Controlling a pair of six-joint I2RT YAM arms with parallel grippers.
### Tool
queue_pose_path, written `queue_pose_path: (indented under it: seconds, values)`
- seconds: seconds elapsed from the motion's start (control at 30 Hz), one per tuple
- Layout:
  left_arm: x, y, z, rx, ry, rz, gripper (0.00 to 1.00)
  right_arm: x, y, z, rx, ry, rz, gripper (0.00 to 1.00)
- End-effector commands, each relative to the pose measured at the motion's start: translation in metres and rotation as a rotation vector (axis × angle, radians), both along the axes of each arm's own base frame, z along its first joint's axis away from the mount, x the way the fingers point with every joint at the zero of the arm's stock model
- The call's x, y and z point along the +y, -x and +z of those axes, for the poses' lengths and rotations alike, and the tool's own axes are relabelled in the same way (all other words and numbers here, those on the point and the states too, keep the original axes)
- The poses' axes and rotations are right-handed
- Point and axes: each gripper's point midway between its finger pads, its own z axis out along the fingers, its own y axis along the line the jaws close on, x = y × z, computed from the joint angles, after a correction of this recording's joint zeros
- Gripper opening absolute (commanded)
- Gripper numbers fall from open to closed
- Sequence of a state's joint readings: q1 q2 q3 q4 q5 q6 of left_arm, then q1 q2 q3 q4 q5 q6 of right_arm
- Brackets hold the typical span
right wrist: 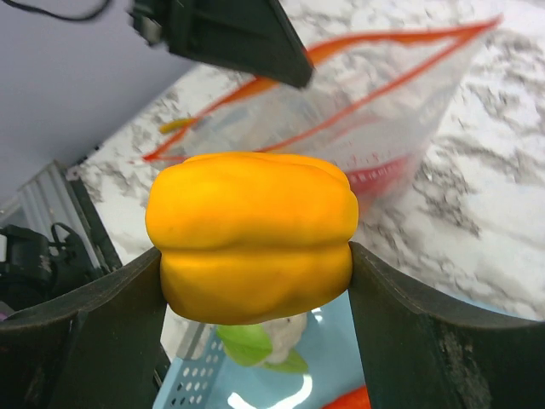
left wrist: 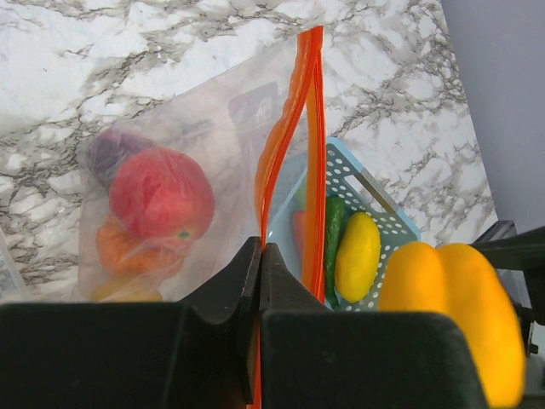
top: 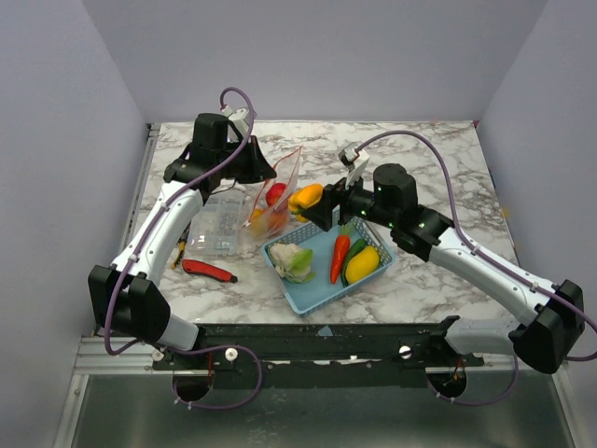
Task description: Place the food in the zip-top bag and seal the zipper
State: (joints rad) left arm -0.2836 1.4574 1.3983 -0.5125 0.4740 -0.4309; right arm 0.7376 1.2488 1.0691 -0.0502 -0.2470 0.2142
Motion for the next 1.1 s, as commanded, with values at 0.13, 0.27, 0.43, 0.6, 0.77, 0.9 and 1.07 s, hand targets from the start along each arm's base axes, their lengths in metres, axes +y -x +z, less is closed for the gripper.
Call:
queue_pose_path:
  seconds: [0.13,0.27,0.43,0.6,0.77,0.9,1.07]
  values:
    - [-0.014,0.003,-0.003,0.037,0.069,-0.06,0.0,0.034,-0.011,0.05,-0.138,-0.119,0.109,0.07]
    - [-0.017,0.007,0.002,0.032,0.093,-0.072,0.0,0.04,-0.019,0.054,-0.181,-0.151,0.104,0.07]
    - [-0.02,0.011,0.01,0.021,0.124,-0.089,0.0,0.047,-0.031,0.042,-0.197,-0.16,0.087,0.07]
    - [-0.017,0.012,0.014,0.001,0.115,-0.074,0.0,0.051,-0.041,0.013,-0.19,-0.131,0.072,0.06]
    - [-0.016,0.013,0.017,-0.007,0.118,-0.073,0.0,0.047,-0.046,-0.024,-0.168,-0.076,0.046,0.05]
    - [-0.014,0.013,0.019,-0.019,0.112,-0.063,0.0,0.043,-0.045,-0.042,-0.14,-0.03,0.037,0.05]
    - [-0.009,0.012,0.028,-0.073,0.101,-0.041,0.0,0.031,-0.05,-0.056,-0.087,0.03,-0.034,0.05]
